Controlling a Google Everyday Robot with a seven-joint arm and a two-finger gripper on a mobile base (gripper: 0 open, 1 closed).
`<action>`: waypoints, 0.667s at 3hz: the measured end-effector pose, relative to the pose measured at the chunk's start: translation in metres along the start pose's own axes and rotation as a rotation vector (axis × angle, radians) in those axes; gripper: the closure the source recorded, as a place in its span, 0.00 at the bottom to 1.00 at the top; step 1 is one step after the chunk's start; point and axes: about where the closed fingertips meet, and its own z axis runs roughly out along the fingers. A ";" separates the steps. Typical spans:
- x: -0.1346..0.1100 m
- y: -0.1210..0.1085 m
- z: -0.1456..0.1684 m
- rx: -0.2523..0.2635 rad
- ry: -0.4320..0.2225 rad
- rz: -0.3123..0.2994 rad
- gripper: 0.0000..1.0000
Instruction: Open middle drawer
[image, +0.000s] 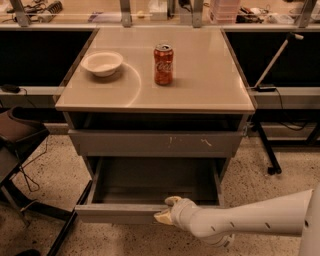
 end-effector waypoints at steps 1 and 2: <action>0.000 0.000 0.000 0.000 0.000 0.000 0.58; 0.000 0.000 0.000 0.000 0.000 0.000 0.34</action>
Offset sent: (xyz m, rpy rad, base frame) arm 0.0000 0.0000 0.0000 0.0000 0.0000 0.0000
